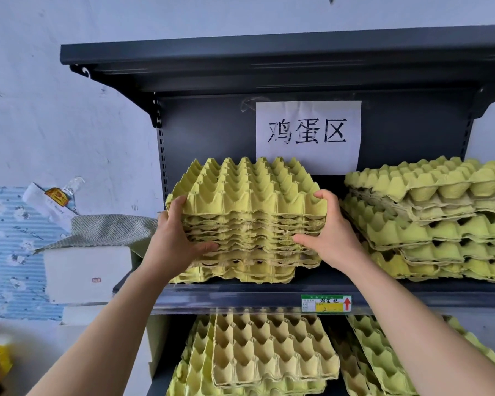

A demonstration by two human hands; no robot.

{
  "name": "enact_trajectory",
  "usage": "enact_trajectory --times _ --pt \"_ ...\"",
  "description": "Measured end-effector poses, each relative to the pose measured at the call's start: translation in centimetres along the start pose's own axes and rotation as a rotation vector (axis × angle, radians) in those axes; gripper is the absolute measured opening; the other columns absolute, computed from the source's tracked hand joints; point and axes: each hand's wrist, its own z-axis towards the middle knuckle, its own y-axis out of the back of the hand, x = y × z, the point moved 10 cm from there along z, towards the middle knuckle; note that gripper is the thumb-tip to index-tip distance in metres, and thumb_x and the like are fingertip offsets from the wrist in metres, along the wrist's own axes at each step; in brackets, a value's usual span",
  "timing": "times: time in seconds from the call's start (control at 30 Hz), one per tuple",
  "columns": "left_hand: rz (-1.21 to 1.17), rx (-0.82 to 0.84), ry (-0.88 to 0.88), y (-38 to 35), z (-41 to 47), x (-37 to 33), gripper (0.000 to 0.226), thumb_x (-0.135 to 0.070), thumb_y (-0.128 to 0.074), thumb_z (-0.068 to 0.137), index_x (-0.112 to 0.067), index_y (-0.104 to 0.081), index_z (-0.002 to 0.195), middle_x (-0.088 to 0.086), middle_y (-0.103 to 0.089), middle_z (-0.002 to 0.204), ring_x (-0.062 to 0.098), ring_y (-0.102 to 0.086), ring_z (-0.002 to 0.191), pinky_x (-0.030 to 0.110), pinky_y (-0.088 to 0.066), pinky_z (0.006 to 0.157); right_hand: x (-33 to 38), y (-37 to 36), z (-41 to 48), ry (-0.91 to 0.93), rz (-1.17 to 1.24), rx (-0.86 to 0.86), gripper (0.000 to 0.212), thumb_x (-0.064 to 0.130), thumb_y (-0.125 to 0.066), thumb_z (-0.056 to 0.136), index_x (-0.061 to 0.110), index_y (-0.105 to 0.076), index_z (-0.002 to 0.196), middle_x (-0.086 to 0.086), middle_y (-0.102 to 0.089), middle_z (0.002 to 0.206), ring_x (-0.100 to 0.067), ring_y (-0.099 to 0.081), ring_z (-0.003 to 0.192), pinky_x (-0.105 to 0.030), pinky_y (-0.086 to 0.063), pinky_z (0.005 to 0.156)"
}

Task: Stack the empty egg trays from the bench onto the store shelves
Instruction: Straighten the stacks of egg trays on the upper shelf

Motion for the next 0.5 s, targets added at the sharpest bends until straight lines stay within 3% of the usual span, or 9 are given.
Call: enact_trajectory --times 0.07,0.13,0.27,0.33,0.4,0.5 --pt "0.016 0.033 -0.014 -0.6 -0.3 -0.2 0.111 -0.037 -0.087 0.064 -0.032 -0.015 0.148 0.011 -0.038 0.133 0.029 -0.05 0.107 0.041 -0.042 0.094 -0.5 -0.6 0.1 0.002 -0.047 0.023 0.083 0.027 -0.076 0.077 0.039 -0.015 0.132 -0.006 -0.044 0.131 -0.014 -0.051 0.084 -0.02 -0.035 0.057" --pt "0.028 0.054 -0.021 -0.9 -0.4 -0.3 0.11 -0.039 -0.085 0.067 -0.031 -0.012 0.149 0.013 -0.035 0.135 0.031 -0.05 0.109 0.043 -0.041 0.096 -0.7 -0.8 0.2 0.016 -0.063 0.039 0.092 0.029 -0.076 0.078 0.039 -0.007 0.139 -0.006 -0.034 0.146 -0.021 -0.05 0.106 -0.025 -0.04 0.073" --pt "0.007 0.064 -0.03 -0.9 -0.3 0.1 0.11 -0.041 -0.084 0.067 -0.031 -0.011 0.149 0.012 -0.032 0.139 0.027 -0.047 0.11 0.041 -0.04 0.098 -0.9 -1.0 0.2 0.021 -0.011 0.041 0.113 0.032 -0.076 0.077 0.043 0.014 0.144 0.002 -0.009 0.158 -0.021 -0.029 0.137 -0.029 -0.034 0.094" --pt "-0.005 0.075 -0.032 -1.1 -0.3 0.3 0.111 -0.041 -0.084 0.066 -0.031 -0.01 0.149 0.012 -0.031 0.141 0.027 -0.046 0.114 0.04 -0.038 0.1 -1.5 -1.2 0.1 0.011 0.075 0.042 0.115 0.032 -0.077 0.076 0.046 0.014 0.143 0.007 -0.006 0.158 -0.019 -0.024 0.14 -0.031 -0.031 0.1" --pt "-0.015 0.079 -0.033 -1.2 -0.4 0.5 0.115 -0.041 -0.086 0.064 -0.031 -0.009 0.149 0.012 -0.031 0.141 0.022 -0.043 0.11 0.038 -0.037 0.101 -2.1 -1.5 0.1 0.001 0.149 0.05 0.11 0.033 -0.078 0.074 0.047 0.006 0.143 0.008 -0.021 0.154 -0.017 -0.034 0.133 -0.03 -0.034 0.098" --pt "-0.021 0.079 -0.029 -1.3 -0.2 0.7 0.122 -0.037 -0.091 0.057 -0.031 -0.01 0.148 0.011 -0.031 0.14 0.014 -0.036 0.104 0.036 -0.037 0.1 -2.4 -1.7 0.2 -0.012 0.251 0.047 0.102 0.025 -0.081 0.072 0.043 -0.01 0.142 0.022 -0.042 0.13 -0.009 -0.045 0.116 -0.022 -0.036 0.087"
